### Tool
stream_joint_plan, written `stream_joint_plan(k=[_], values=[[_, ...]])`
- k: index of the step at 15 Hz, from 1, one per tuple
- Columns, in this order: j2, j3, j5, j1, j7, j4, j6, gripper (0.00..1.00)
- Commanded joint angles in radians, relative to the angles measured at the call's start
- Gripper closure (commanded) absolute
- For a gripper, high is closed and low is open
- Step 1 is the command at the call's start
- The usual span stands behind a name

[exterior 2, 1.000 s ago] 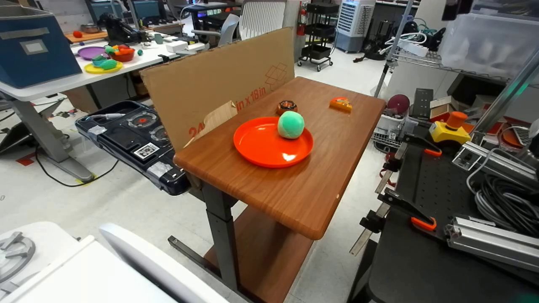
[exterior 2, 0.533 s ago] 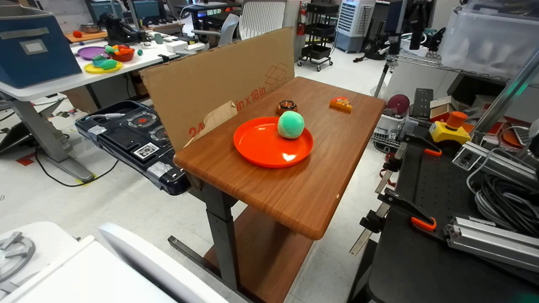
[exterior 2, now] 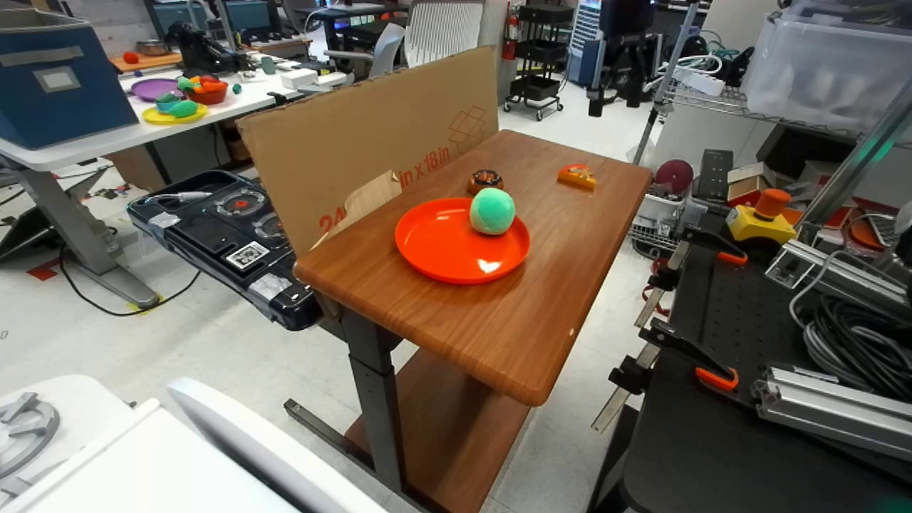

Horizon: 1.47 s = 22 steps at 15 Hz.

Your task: Move the fake pizza slice backward

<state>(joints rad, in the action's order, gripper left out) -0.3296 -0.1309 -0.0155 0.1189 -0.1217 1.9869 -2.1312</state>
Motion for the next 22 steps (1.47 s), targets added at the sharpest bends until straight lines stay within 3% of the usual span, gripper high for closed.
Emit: stream_joint_plan(k=[1, 8, 16, 17, 19, 22], values=[[-0.124, 0.002, -0.001, -0.006, -0.038, -0.107, -0.04, 0.0], [-0.295, -0.005, 0.029, -0.035, -0.088, -0.223, -0.055, 0.0], [-0.392, -0.023, 0.059, -0.053, -0.104, -0.262, -0.048, 0.02], [-0.395, -0.022, 0.056, -0.051, -0.101, -0.266, -0.042, 0.26], [-0.39, -0.022, 0.055, -0.05, -0.1, -0.264, -0.041, 0.31], [-0.378, -0.016, 0.042, -0.043, -0.094, -0.263, -0.031, 0.53]])
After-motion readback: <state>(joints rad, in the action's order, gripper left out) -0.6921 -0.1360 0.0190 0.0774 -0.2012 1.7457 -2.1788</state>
